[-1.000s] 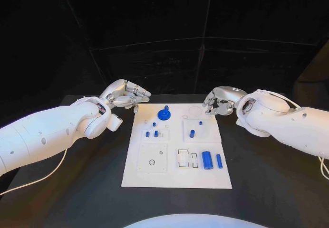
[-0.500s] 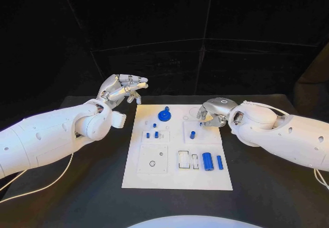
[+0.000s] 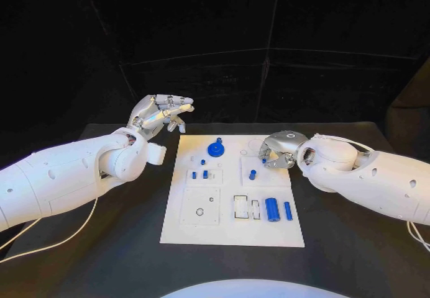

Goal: Assemble the parts on the task board

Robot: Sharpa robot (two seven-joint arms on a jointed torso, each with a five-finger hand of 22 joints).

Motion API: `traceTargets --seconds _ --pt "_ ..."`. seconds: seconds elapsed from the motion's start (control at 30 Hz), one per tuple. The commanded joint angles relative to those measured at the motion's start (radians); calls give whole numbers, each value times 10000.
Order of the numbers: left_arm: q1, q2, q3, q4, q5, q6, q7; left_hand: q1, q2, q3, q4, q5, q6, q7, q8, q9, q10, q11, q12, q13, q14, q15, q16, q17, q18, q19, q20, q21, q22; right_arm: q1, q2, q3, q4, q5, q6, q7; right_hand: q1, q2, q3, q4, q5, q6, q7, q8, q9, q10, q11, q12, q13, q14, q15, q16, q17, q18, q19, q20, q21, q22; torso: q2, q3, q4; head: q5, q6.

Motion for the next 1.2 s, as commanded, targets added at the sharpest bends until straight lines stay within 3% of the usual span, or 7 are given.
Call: traceTargets --seconds 0.03,0.17,0.4,0.63,0.9,1.2 --pt "9 -7 4 -1 133 151 127 -44 50 -80 -12 -14 -33 25 -36 -10 19 38 -61 -10 -62 -4 -80 -41 129 -58 -3 -67 -19 13 34 4 -50 -195 174 -88 32 -23 142 -7 -54 76 18 -88 16 21 64 -62 -74 199 83 38 -16 -66 5 67 59 4 3 1 3 -6 -8" --pt "8 -3 2 -17 134 172 82 -41 48 -88 -16 -15 -43 30 -42 -11 11 43 -67 -11 -78 -1 -100 -75 128 -61 -1 -81 -29 8 89 4 -122 -198 202 -68 28 -19 342 -18 -101 148 21 -121 22 70 65 -71 -169 189 83 49 -29 -64 -2 69 63 4 -4 1 -2 -8 -15" --pt "5 7 0 -29 134 205 6 -33 64 -119 -18 -14 -113 63 -79 -19 -39 71 -93 -12 -136 19 -169 -190 124 -79 12 -153 -79 -25 193 4 -239 3 356 -29 68 193 1179 -94 -624 524 8 -93 54 414 23 -7 -288 242 43 271 171 -123 123 45 320 386 -6 -2 -4 -10 -36" --pt "3 13 -1 -31 134 210 -37 -45 66 -157 -11 -13 -182 94 -114 -23 -92 98 -112 -12 -186 42 -222 -286 121 -92 28 -212 -121 -82 298 4 -339 70 505 -87 -25 214 1924 -276 -943 848 -37 -53 75 722 -40 -29 -291 247 -4 328 124 -166 216 7 542 691 -1 -4 -1 -4 -51" --pt "2 -5 -2 -41 134 206 -60 -30 63 -197 -25 -13 -296 141 -169 -28 -186 140 -134 -13 -236 72 -265 -371 117 -101 51 -275 -167 -139 368 3 -372 -65 513 -394 -375 61 2727 -563 -1106 1043 -55 -108 69 949 -89 -167 -287 230 -30 411 98 -174 217 -35 640 802 -9 -5 0 -2 -58" --pt "1 -29 -2 -45 134 207 -96 -24 66 -202 -28 -12 -310 147 -174 -27 -202 146 -134 -12 -252 78 -282 -406 116 -103 55 -288 -176 -152 174 6 -78 172 -190 -515 -775 -155 3592 -1056 -1105 1143 -45 -205 59 1093 -85 -312 -281 213 -34 492 64 -199 220 -33 739 912 -17 1 -15 18 -66"
